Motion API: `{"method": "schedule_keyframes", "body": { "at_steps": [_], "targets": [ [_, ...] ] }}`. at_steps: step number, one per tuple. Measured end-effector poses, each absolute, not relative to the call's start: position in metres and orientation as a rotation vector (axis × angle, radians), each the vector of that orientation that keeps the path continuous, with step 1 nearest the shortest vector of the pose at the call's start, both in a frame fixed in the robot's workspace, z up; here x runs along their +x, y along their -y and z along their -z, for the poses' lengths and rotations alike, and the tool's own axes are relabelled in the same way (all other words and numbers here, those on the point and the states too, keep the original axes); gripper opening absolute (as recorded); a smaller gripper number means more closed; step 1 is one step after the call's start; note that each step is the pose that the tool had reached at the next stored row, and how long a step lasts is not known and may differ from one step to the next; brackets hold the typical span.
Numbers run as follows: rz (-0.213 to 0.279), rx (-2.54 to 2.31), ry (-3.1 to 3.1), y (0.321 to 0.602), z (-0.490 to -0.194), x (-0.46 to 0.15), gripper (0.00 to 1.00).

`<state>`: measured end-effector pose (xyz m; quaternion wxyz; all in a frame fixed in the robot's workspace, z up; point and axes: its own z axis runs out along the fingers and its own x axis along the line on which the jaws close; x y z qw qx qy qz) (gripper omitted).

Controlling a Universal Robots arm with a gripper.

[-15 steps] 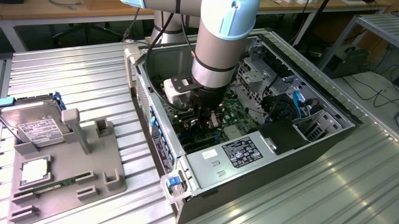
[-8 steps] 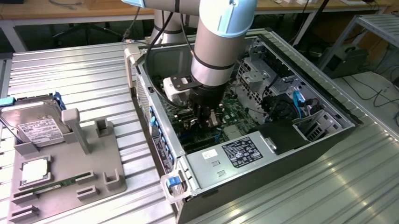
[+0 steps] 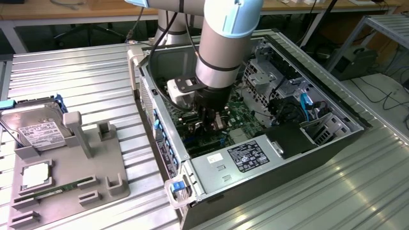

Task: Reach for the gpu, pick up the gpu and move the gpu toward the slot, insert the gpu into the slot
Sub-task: 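Insert the gpu into the slot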

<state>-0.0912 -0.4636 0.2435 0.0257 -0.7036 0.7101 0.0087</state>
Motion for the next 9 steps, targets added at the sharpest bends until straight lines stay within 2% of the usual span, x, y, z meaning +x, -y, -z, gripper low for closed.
{"method": "schedule_keyframes", "body": {
  "at_steps": [9],
  "targets": [
    [-0.027, -2.175, -2.195, 0.4621, -0.2429, -0.0912, 0.27]
  ]
}}
